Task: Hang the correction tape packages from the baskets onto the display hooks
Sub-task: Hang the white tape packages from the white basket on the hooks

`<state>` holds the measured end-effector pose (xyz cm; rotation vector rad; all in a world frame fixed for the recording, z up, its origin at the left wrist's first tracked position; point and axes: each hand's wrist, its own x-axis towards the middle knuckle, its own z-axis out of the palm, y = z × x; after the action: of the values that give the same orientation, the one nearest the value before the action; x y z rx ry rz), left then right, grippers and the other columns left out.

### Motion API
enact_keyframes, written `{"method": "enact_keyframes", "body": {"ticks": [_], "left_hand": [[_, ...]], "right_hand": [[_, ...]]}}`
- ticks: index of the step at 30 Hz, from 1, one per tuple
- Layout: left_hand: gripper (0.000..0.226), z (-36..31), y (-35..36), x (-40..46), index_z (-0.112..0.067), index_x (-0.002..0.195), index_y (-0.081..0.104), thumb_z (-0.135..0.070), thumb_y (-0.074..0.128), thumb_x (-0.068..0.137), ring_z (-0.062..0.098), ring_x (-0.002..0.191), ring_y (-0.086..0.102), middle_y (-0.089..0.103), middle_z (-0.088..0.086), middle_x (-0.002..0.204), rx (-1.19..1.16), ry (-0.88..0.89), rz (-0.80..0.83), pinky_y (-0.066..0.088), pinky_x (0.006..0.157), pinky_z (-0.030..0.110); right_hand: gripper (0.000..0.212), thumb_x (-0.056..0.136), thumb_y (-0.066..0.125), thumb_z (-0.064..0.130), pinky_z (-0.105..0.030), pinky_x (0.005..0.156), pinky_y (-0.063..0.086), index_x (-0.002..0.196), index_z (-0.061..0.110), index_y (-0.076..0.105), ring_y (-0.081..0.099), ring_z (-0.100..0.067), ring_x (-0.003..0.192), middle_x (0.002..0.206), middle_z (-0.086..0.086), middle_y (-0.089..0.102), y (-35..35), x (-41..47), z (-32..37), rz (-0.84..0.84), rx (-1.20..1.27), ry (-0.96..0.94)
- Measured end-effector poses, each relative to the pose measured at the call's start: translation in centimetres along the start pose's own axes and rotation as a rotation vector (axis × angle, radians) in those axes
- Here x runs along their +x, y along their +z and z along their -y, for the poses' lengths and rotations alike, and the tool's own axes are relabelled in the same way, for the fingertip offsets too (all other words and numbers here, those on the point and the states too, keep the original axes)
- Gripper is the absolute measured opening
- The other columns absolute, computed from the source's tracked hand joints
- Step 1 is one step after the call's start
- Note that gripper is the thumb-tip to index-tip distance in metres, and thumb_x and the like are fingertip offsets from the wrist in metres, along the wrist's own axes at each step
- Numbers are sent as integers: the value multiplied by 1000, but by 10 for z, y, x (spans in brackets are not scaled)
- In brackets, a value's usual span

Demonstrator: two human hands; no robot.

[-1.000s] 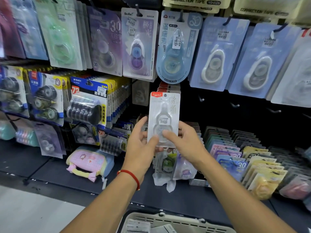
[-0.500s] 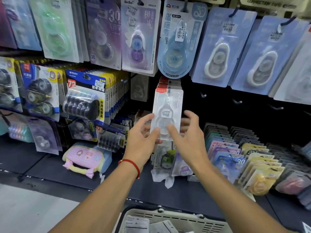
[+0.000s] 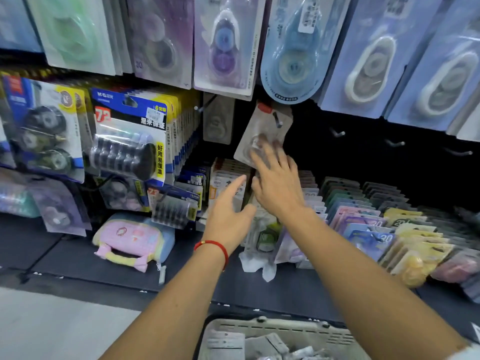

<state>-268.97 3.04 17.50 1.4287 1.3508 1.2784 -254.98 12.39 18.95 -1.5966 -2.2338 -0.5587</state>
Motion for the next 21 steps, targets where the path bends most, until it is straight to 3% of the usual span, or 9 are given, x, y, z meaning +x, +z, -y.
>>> {"method": "enact_keyframes", "body": {"ticks": [3, 7, 10, 13, 15, 17, 19, 21], "left_hand": [[65, 3, -1, -1, -38, 154, 48, -11, 62, 97, 4, 142, 44, 47, -14, 158, 41, -8, -29, 40, 117, 32], [56, 8, -8, -6, -33, 149, 54, -15, 65, 97, 12, 111, 63, 58, 1, 148, 130, -73, -42, 49, 102, 31], [52, 16, -13, -11, -26, 147, 56, -18, 67, 97, 23, 121, 63, 62, 4, 143, 289, -108, 31, 51, 100, 33], [47, 28, -17, -25, -22, 142, 61, -18, 69, 96, 25, 120, 64, 65, 5, 135, 533, -111, 241, 49, 97, 30], [44, 37, -19, -39, -24, 138, 62, -20, 71, 95, 23, 116, 65, 66, 5, 128, 760, -109, 501, 50, 95, 30], [44, 47, -14, -57, -24, 138, 62, -24, 71, 96, 21, 116, 65, 68, 2, 127, 961, -108, 774, 51, 99, 31], [45, 58, -11, -71, -25, 141, 60, -28, 69, 98, 21, 118, 63, 68, 0, 128, 1140, -103, 963, 49, 101, 32], [46, 68, -2, -88, -26, 145, 57, -29, 65, 100, 24, 125, 59, 65, 1, 135, 1268, -94, 1067, 45, 102, 31]], "right_hand": [[64, 96, 57, 25, -55, 121, 31, 157, 17, 39, 14, -32, 161, 176, -3, 9, 3, 17, -5, 75, -6, 38], [69, 95, 60, 19, -53, 117, 37, 159, 18, 35, 18, -32, 159, 175, -5, 11, -5, 26, -23, 194, 84, 50], [62, 97, 58, 18, -50, 110, 44, 157, 16, 41, 34, -36, 150, 172, -11, 22, -16, 3, -36, 201, 200, 33], [46, 102, 57, 20, -43, 109, 44, 147, 13, 55, 49, -35, 139, 159, -12, 43, -24, -54, -51, 229, 299, 39], [33, 100, 56, 18, -47, 97, 53, 131, 13, 66, 64, -33, 115, 138, -10, 62, -27, -106, -62, 293, 342, 36], [23, 97, 55, 16, -49, 85, 56, 113, 12, 70, 67, -34, 98, 114, -10, 72, -25, -165, -73, 423, 350, 30], [19, 96, 57, 19, -45, 87, 55, 109, 15, 70, 67, -34, 102, 109, -8, 73, -16, -213, -78, 639, 320, 38], [28, 98, 59, 27, -40, 95, 52, 125, 21, 67, 64, -31, 116, 125, -5, 70, -5, -257, -79, 914, 250, 14]]}}
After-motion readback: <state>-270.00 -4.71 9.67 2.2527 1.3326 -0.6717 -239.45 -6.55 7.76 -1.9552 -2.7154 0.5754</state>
